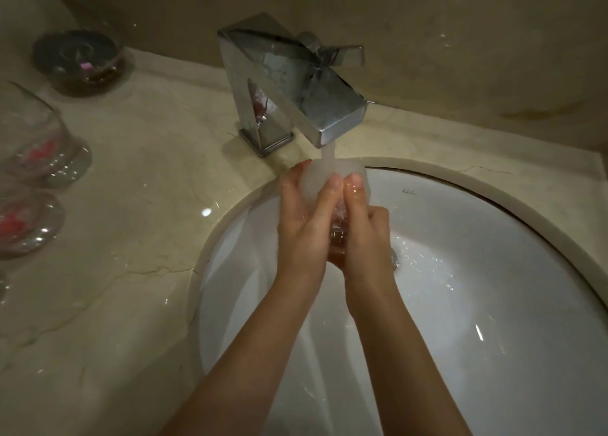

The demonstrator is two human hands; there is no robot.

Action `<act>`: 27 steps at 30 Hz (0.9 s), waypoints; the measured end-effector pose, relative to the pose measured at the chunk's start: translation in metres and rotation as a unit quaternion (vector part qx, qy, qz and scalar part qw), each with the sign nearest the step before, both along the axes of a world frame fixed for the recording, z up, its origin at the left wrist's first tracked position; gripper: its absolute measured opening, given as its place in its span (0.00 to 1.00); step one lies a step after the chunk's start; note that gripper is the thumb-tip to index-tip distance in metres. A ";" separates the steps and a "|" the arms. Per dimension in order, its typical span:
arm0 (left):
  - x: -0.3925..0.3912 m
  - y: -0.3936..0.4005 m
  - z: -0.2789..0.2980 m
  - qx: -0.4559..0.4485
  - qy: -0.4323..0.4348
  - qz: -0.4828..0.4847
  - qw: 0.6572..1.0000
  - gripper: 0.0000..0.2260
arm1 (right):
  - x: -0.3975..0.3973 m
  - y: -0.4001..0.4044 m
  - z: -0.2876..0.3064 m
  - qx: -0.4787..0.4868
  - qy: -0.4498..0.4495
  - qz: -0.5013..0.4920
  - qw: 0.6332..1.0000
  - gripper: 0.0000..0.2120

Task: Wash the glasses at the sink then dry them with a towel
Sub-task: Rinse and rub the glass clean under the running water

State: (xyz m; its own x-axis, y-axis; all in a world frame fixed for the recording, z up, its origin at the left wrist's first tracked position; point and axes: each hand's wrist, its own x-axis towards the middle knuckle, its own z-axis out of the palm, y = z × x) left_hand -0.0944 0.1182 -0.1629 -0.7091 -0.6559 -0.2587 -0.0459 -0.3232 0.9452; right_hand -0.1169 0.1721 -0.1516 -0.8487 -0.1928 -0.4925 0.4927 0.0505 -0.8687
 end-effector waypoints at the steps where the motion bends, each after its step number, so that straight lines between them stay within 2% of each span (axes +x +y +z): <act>1: -0.001 0.001 0.001 0.000 0.001 0.003 1.000 0.17 | -0.002 0.002 -0.002 -0.004 0.003 0.007 1.000 0.28; 2: 0.000 0.001 0.001 0.002 0.003 0.003 1.000 0.18 | -0.002 0.004 -0.002 -0.010 0.005 0.013 1.000 0.25; 4: -0.001 0.000 -0.001 0.005 -0.004 -0.005 1.000 0.21 | -0.003 0.005 -0.003 -0.028 0.001 0.021 0.999 0.28; 6: 0.001 -0.002 -0.004 0.020 -0.032 -0.023 0.999 0.31 | -0.003 0.007 -0.002 -0.035 0.000 0.033 0.999 0.30; 8: 0.005 -0.007 -0.003 0.051 -0.049 -0.031 0.997 0.38 | -0.003 0.010 0.000 -0.027 0.014 0.057 0.998 0.28; 13: 0.015 -0.022 0.003 0.012 -0.034 -0.043 0.998 0.31 | -0.003 0.010 0.004 -0.024 -0.019 0.073 0.997 0.31; 17: 0.017 -0.025 0.012 -0.008 -0.053 -0.042 0.998 0.32 | -0.023 0.007 0.034 -0.018 0.008 0.015 1.000 0.18; 22: 0.022 -0.029 0.022 -0.022 -0.071 -0.050 0.996 0.38 | -0.056 -0.016 0.086 -0.044 0.100 0.040 0.993 0.24; 27: 0.028 -0.030 0.025 -0.050 -0.102 -0.061 0.992 0.39 | -0.067 -0.040 0.106 -0.012 0.127 0.094 0.987 0.24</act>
State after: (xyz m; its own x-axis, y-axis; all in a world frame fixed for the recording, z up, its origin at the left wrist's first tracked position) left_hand -0.0668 0.0878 -0.1378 -0.7237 -0.5989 -0.3428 -0.2726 -0.2083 0.9393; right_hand -0.1839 0.1322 -0.0457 -0.8919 -0.3683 -0.2625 0.2436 0.0980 -0.9649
